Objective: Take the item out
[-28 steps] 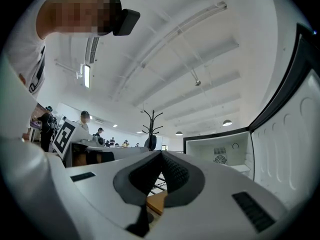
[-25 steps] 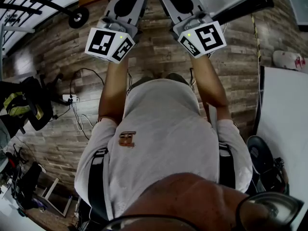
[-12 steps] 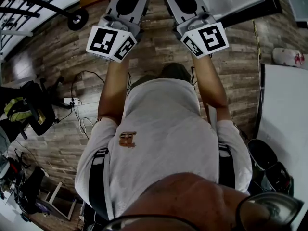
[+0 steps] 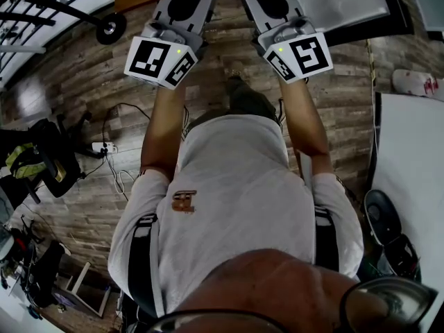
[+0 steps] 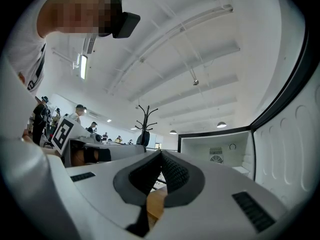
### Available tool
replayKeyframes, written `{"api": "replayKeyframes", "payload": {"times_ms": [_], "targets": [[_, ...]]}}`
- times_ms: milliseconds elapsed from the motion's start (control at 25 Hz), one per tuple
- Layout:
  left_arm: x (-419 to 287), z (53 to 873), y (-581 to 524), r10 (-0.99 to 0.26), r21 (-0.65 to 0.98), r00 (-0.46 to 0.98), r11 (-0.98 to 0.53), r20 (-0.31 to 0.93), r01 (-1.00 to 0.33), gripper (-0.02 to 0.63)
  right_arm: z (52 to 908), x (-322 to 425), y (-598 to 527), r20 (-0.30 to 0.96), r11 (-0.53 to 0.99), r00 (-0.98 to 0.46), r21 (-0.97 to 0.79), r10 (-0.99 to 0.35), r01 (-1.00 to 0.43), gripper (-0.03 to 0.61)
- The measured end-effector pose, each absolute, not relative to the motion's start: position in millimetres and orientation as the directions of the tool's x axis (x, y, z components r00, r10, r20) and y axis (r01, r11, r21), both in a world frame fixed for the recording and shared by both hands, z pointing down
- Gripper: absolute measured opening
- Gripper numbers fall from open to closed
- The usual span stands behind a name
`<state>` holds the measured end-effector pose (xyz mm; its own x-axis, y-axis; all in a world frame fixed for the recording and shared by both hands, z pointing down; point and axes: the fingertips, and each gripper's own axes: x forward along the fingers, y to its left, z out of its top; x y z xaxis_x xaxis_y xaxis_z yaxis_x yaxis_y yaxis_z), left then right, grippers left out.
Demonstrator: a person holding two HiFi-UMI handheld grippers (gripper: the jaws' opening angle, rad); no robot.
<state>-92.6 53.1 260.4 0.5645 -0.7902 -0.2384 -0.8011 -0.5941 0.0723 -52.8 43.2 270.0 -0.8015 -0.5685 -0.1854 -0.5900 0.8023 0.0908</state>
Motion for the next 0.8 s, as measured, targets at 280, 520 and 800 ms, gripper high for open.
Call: {"api": "replayKeyframes", "payload": {"times_ms": [280, 520, 800], "targets": [[-91, 265, 16, -0.791, 0.050, 0.562, -0.589, -0.239, -0.807, 0.018, 276, -50, 2, -0.194, 0.798, -0.799, 0.104, -0.569, -0.594, 0.032], [-91, 269, -40, -0.798, 0.046, 0.554, -0.579, -0.236, -0.814, 0.018, 279, -48, -51, -0.189, 0.797, -0.802, 0.120, -0.567, -0.592, 0.032], [-80, 269, -113, -0.807, 0.041, 0.545, -0.567, -0.225, -0.823, 0.018, 275, -42, -122, -0.183, 0.787, -0.801, 0.160, -0.569, -0.596, 0.032]]}}
